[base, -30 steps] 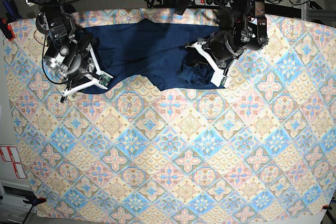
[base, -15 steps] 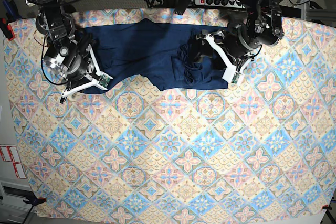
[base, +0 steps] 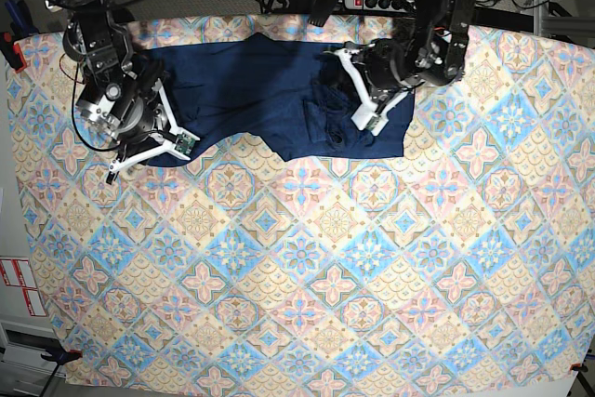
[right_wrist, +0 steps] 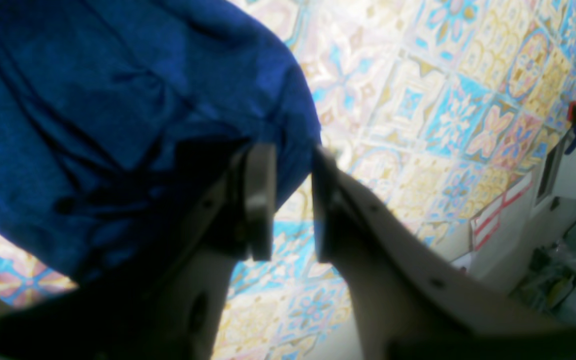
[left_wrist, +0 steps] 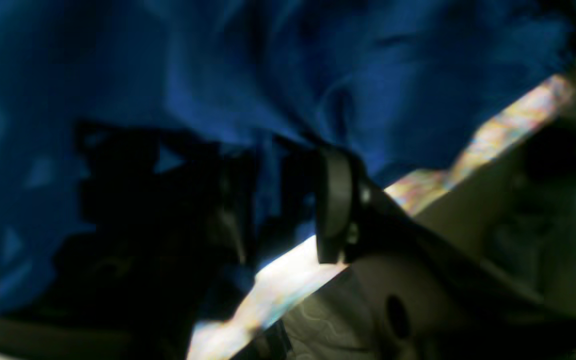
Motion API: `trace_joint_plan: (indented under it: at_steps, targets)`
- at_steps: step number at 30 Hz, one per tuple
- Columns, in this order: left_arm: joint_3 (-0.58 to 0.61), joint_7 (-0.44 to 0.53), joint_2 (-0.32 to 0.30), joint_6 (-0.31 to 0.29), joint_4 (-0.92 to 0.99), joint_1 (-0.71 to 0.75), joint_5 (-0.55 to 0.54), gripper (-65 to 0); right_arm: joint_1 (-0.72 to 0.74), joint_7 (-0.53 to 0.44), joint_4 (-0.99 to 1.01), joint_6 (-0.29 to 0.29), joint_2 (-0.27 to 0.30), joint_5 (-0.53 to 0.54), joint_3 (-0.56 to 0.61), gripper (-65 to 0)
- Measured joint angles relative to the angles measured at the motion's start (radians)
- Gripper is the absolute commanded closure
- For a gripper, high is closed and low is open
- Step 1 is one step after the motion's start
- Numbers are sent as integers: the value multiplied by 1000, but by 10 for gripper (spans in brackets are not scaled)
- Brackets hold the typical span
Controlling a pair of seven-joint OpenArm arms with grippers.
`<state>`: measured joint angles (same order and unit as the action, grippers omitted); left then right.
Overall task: Fold the T-shirt properly
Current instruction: 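Lay the folded end on the shirt middle and open the left gripper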
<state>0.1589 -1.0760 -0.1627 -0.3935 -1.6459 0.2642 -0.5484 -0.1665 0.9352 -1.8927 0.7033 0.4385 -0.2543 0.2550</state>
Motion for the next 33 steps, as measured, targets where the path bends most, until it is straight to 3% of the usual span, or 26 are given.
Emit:
trace_joint_plan:
  at_steps: [10,16,23,27,33]
  targets:
    - [134,-2,29,3,-15,-36,3,-169,-3,0,0,0,0,0,0,-127]
    - [-19,-13,-19,0,-210,38,-4,-168,-5,3,0,0,5,0,-29,-127]
    - [-157,-4,-48,0,-155,31,36,-168,-5,0,-1,1,0,0,-29,-127]
    - [-105,-8,8,3,7,-68,82,-168,-5,0,-1,0,-1,0,-29,-127]
    - [13,103,125,0,144,-173,202,-168,-5,4,-1,1,-1,0,-28,-127]
